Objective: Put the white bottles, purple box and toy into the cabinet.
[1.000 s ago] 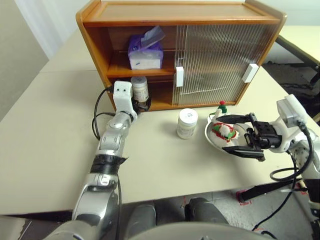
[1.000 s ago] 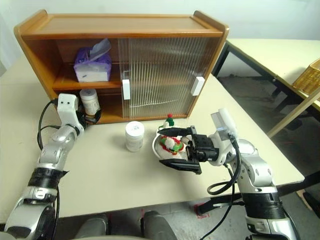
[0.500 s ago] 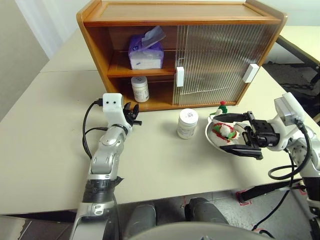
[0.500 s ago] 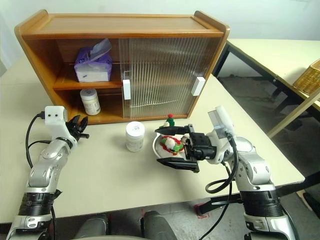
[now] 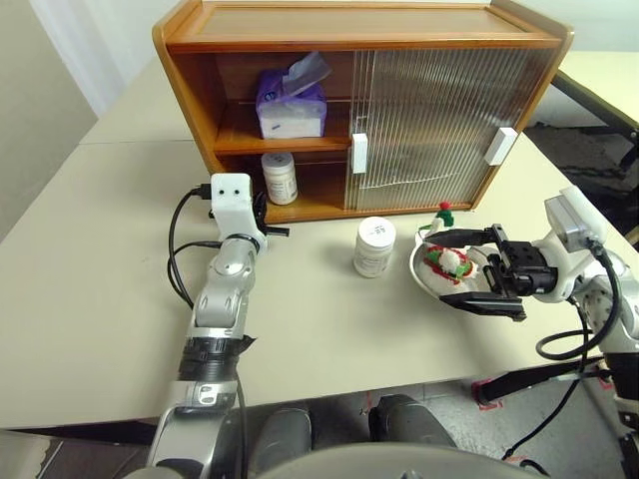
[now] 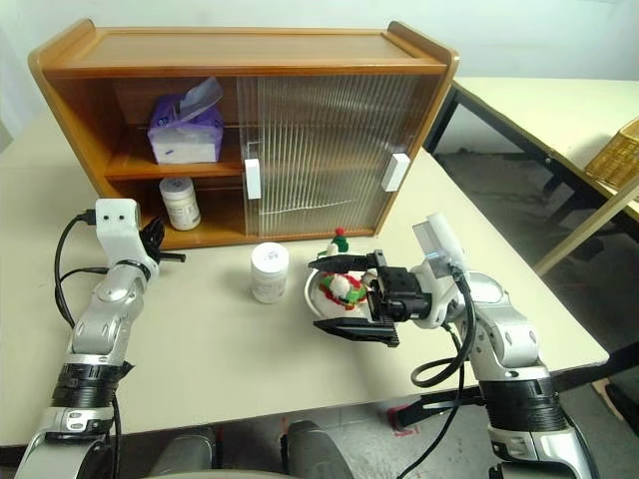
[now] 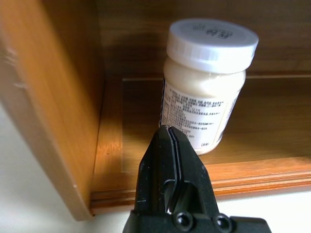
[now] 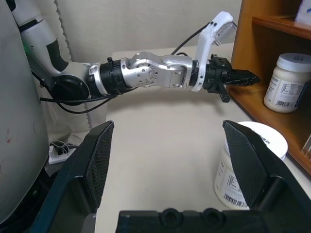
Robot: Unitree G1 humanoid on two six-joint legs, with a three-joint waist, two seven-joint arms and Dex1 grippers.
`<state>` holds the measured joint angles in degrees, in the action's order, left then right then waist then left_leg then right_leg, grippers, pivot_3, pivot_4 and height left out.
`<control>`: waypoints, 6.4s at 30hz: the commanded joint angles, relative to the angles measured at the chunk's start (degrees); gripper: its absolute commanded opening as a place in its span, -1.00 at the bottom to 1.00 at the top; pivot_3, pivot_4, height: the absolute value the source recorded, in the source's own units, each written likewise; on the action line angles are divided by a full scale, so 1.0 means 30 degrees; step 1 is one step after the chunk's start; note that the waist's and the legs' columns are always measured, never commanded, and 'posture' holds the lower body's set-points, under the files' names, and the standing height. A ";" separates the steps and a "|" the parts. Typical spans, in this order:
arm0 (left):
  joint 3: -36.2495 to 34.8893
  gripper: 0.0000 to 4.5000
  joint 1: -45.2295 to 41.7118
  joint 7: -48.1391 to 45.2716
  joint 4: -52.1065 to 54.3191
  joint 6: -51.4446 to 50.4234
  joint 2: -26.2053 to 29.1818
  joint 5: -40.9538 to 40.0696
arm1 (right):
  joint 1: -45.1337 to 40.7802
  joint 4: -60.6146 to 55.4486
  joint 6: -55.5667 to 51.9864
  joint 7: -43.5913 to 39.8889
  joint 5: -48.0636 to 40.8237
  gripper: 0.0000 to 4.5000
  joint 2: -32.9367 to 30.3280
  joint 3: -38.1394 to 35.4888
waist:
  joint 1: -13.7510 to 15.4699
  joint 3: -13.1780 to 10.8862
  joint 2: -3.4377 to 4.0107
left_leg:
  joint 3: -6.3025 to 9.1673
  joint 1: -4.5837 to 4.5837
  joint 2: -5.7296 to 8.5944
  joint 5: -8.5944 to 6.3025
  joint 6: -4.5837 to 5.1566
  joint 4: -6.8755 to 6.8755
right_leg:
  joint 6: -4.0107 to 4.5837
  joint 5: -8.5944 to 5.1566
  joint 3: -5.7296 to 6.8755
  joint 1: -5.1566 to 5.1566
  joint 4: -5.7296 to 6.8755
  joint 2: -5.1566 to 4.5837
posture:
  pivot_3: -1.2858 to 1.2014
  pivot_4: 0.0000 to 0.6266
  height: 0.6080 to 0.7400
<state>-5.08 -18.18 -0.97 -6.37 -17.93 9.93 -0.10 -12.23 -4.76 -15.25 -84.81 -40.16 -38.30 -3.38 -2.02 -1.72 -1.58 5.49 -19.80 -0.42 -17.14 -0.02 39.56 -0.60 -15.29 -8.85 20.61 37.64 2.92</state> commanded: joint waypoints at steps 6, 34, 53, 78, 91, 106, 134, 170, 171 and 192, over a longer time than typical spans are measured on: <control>-0.0714 -0.97 -0.0081 0.0330 -0.0813 0.0483 0.0630 0.0106 | -0.0059 0.0548 0.0295 -0.0431 -0.0010 1.00 -0.0013 -0.0204 | 0.0010 -0.0004 -0.0003 | 0.0000 0.0000 0.0000 -0.0002 -0.0002 -0.0001 | -0.0001 0.0000 -0.0002 -0.0005 -0.0007 0.0001 | -0.01 -0.89 1.00; -0.0564 -0.97 -0.3585 -0.0135 -0.6589 0.3176 0.1391 0.0165 | 0.1706 -0.2698 -0.1990 0.3240 -0.2118 1.00 0.1356 -0.1088 | 0.0007 -0.0004 -0.0002 | 0.0001 0.0000 0.0000 -0.0009 0.0011 -0.0016 | 0.0000 0.0005 -0.0002 -0.0005 -0.0039 0.0005 | -0.04 -0.93 1.00; -0.0128 -0.97 -0.5017 -0.1132 -0.8995 0.4144 0.1000 0.0098 | 0.2447 -0.3501 -0.1776 0.3441 -0.2002 1.00 0.1316 -0.1058 | 0.0046 -0.0001 0.0003 | 0.0005 -0.0003 0.0012 0.0028 0.0072 0.0003 | -0.0161 0.0053 0.0020 -0.0042 -0.0054 0.0010 | -0.05 -0.94 1.00; 0.0244 -0.97 -0.5176 -0.1302 -0.9074 0.4316 0.0236 0.0172 | 0.2453 -0.3643 -0.1831 0.3382 -0.1957 1.00 0.1228 -0.0767 | 0.0068 -0.0004 0.0005 | 0.0002 -0.0031 0.0017 0.0040 0.0092 0.0003 | -0.0174 0.0046 0.0021 -0.0045 -0.0083 0.0011 | -0.05 -0.91 1.00; 0.0432 -0.97 -0.5526 -0.1723 -0.9611 0.4655 -0.0043 0.0224 | 0.2648 -0.3814 -0.1756 0.3438 -0.1908 1.00 0.1303 -0.0682 | 0.0141 -0.0010 0.0015 | 0.0015 -0.0048 0.0031 0.0060 0.0122 0.0003 | -0.0182 0.0041 0.0020 -0.0053 -0.0090 0.0011 | -0.05 -0.91 1.00; 0.0654 -0.97 -0.6051 -0.1769 -1.0021 0.4833 -0.0618 0.0420 | 0.2430 -0.4125 -0.1974 0.3852 -0.1970 1.00 0.1337 -0.0522 | 0.0247 -0.0017 0.0024 | 0.0100 -0.0097 0.0104 0.0125 0.0188 0.0003 | -0.0195 0.0033 0.0015 -0.0081 -0.0128 0.0010 | -0.05 -0.92 1.00; 0.1469 -0.97 -0.4631 -0.1932 -0.7682 0.3926 -0.0917 0.1075 | 0.1670 -0.3557 -0.1770 0.3637 -0.1792 1.00 0.1675 0.0210 | 0.0513 -0.0007 0.0026 | 0.0144 -0.0240 0.0137 0.0106 0.0210 0.0010 | -0.0086 0.0098 0.0010 -0.0060 -0.0268 -0.0004 | -0.03 -0.97 1.00; 0.1244 -0.97 -0.4838 -0.1508 -0.7588 0.3708 -0.0873 0.0847 | 0.1398 -0.2916 -0.1451 0.2902 -0.1236 1.00 0.2150 0.0670 | 0.0299 0.0007 0.0033 | 0.0138 -0.0060 0.0115 0.0125 0.0186 0.0065 | -0.0077 0.0192 0.0003 -0.0204 -0.0292 -0.0005 | -0.01 -0.97 1.00; 0.1245 -0.97 -0.4863 -0.1500 -0.7661 0.3726 -0.0881 0.0824 | 0.1449 -0.2963 -0.1441 0.2928 -0.1241 1.00 0.2149 0.0659 | 0.0295 0.0007 0.0034 | 0.0139 -0.0060 0.0115 0.0125 0.0186 0.0065 | -0.0076 0.0192 0.0003 -0.0204 -0.0291 -0.0005 | -0.01 -0.97 1.00; 0.1508 -0.97 -0.7056 -0.1875 -1.2121 0.5999 -0.0327 0.0965 | 0.2261 -0.3637 -0.1348 0.3230 -0.1384 1.00 0.1922 0.0223 | 0.0098 0.0019 0.0045 | 0.0133 -0.0065 0.0106 0.0126 0.0186 0.0067 | -0.0070 0.0196 0.0003 -0.0194 -0.0292 -0.0005 | -0.05 -1.00 1.00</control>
<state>-1.39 -38.14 -5.63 -41.44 -0.94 9.23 2.36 -5.76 -14.81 -19.96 -75.30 -44.39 -32.15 -1.69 -1.72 -1.67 -1.44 5.88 -20.00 -0.11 -16.77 0.54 39.76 -0.81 -14.70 -8.84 20.03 36.76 2.91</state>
